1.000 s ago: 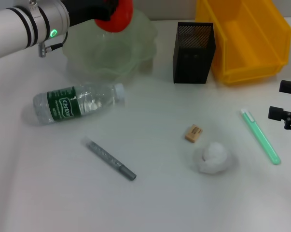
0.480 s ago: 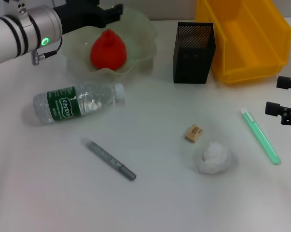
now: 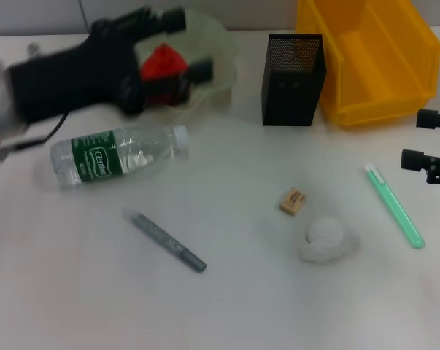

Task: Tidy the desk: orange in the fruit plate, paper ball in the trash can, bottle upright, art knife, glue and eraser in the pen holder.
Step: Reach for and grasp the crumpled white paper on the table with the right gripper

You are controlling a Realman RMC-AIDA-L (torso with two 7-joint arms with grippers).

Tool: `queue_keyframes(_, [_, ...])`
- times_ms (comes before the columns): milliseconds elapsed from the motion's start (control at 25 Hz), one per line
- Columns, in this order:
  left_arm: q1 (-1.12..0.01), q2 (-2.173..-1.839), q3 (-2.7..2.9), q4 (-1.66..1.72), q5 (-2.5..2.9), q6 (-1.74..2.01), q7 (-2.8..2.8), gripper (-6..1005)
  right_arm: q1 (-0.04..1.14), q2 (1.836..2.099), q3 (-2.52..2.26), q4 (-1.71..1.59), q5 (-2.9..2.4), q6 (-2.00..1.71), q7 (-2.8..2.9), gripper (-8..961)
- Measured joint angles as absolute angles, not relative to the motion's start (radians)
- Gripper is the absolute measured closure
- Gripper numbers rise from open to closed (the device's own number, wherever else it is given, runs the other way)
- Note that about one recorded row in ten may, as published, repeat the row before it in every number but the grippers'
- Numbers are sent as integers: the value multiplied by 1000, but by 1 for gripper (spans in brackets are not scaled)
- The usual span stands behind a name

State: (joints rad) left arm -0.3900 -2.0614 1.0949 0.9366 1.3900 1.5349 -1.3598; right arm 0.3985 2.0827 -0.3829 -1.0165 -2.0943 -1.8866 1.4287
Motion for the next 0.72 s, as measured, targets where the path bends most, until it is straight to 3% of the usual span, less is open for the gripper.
queue_keyframes(280, [-254, -2054, 997, 866, 1396, 1809, -1205, 175, 411, 2086, -591, -1318, -2161, -1931, 1743, 210])
queue_keyframes(720, [-207, -2021, 993, 716, 1435, 1826, -1108, 175, 669, 2077, -1068, -1492, -2565, -2049, 2270, 216])
